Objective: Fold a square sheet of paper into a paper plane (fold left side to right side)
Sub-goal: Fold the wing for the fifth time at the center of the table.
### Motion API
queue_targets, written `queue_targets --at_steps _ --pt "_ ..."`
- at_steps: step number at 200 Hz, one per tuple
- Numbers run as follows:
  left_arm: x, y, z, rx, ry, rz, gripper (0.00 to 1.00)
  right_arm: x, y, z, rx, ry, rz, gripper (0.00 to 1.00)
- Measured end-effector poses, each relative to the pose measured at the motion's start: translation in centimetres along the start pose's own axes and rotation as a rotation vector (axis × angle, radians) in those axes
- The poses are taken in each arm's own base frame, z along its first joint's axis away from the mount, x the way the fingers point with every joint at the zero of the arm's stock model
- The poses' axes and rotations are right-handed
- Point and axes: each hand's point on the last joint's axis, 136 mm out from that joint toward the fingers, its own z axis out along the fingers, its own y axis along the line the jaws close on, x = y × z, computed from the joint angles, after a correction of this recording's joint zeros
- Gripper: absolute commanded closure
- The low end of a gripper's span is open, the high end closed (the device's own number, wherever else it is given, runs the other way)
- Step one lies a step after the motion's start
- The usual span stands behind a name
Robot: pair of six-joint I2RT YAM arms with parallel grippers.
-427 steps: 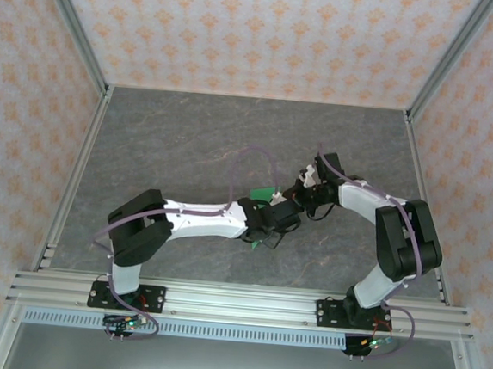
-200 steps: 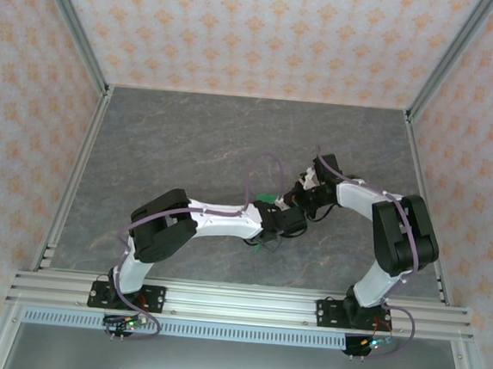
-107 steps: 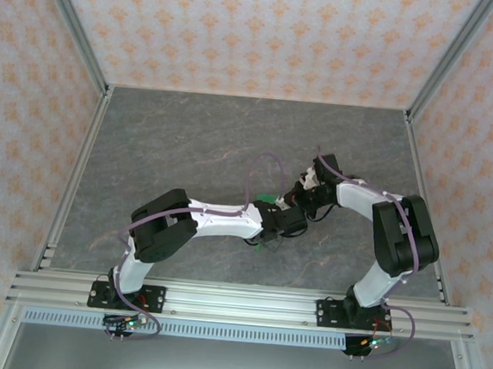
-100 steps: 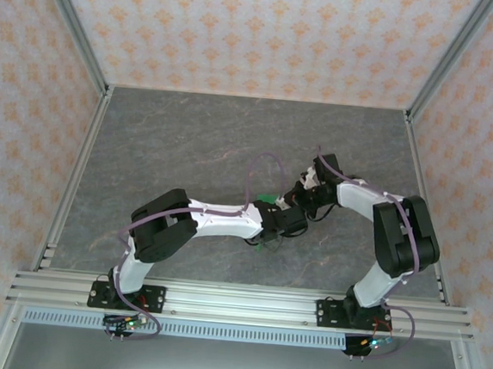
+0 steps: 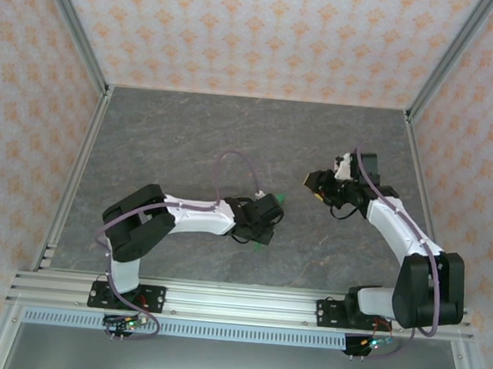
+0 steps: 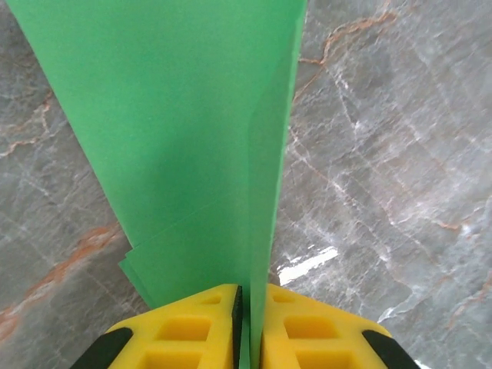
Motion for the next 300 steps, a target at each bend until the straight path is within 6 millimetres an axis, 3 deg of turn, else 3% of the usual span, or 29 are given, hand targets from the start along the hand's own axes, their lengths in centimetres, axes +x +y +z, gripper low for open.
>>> queue_targets --at_steps 39,70,129,217,300 --pt "-0.5 -0.1 0.3 0.188 -0.038 -0.150 0.88 3.8 -2.7 1.7 0.028 0.082 0.032 0.57" --pt "-1.1 -0.4 0.4 0.302 -0.059 -0.243 0.88 6.3 -1.8 3.4 0.005 0.137 -0.003 0.57" --pt "-1.4 -1.0 0.6 0.397 -0.070 -0.320 0.90 8.4 -1.2 7.5 0.025 0.202 -0.035 0.59" --pt "-1.5 -1.3 0.7 0.417 -0.065 -0.341 0.89 7.6 -0.8 10.3 0.051 0.200 -0.036 0.62" --pt "-1.7 -1.6 0.5 0.434 -0.067 -0.337 0.78 7.6 -1.8 11.3 0.144 0.239 -0.015 0.64"
